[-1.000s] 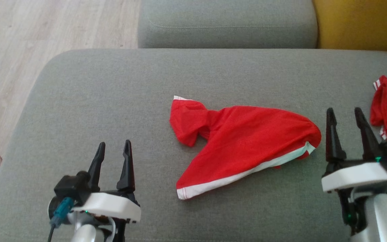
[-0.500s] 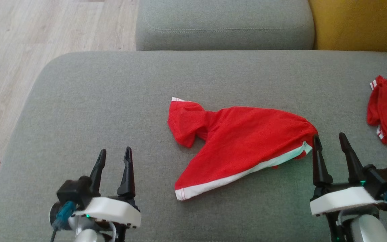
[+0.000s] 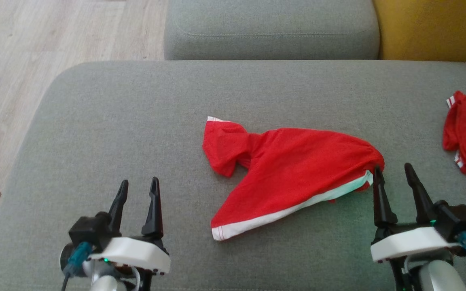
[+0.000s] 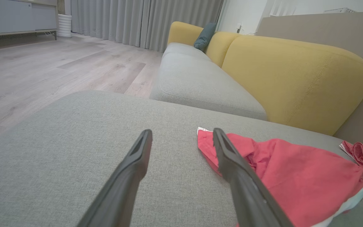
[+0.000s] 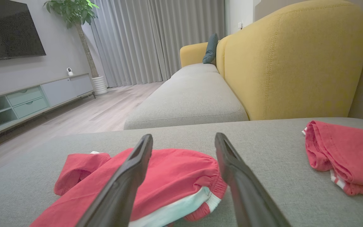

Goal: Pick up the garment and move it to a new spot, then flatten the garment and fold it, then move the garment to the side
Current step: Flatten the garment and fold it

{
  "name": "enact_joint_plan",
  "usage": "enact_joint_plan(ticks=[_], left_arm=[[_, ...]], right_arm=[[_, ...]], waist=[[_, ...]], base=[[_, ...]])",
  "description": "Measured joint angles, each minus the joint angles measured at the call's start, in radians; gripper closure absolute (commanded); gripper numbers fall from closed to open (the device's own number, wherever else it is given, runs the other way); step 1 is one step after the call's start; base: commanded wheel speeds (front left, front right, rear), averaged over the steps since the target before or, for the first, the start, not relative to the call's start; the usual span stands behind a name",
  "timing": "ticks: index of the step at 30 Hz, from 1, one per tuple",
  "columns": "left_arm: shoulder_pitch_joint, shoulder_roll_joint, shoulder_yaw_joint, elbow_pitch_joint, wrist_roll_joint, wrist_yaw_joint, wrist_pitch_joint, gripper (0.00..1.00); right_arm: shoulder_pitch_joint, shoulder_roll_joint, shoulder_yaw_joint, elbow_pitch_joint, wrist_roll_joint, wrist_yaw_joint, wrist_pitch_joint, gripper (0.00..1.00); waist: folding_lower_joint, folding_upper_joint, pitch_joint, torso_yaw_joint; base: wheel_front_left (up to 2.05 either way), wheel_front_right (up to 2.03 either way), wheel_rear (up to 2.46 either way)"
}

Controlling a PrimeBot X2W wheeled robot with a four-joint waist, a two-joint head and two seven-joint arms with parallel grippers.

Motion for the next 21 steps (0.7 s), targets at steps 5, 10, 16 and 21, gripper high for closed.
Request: enact_joint_plan(ticks=[5,10,16,21], left_arm=[[0.0,0.0,-0.003,0.007,0.0,-0.005,0.0,0.0],[0.0,0.0,-0.064,0.076,-0.001,-0.027,0.025,0.0],[0.0,0.0,-0.164,0.159,-0.044,-0.055,0.112,0.0],[-0.006,0.0,-0.226,0.21,-0.093,-0.06,0.13,0.0]], right_arm=[[0.0,0.0,0.005,0.002,0.0,0.0,-0.001,0.0],[0.0,0.0,0.004,0.002,0.0,0.0,-0.001,0.0],[-0.006,0.0,-0.002,0.002,0.0,0.0,-0.001,0.0],[-0.017,0.0,-0.004,0.001,0.0,0.0,-0.001,0.0]], waist=[[0.0,0.0,0.003,0.0],[0.0,0.0,0.016,-0.003],[0.0,0.0,0.052,-0.011],[0.0,0.0,0.084,-0.026]], base=[[0.0,0.0,0.0],[0.0,0.0,0.0],[0.0,0.0,0.0],[0.0,0.0,0.0]])
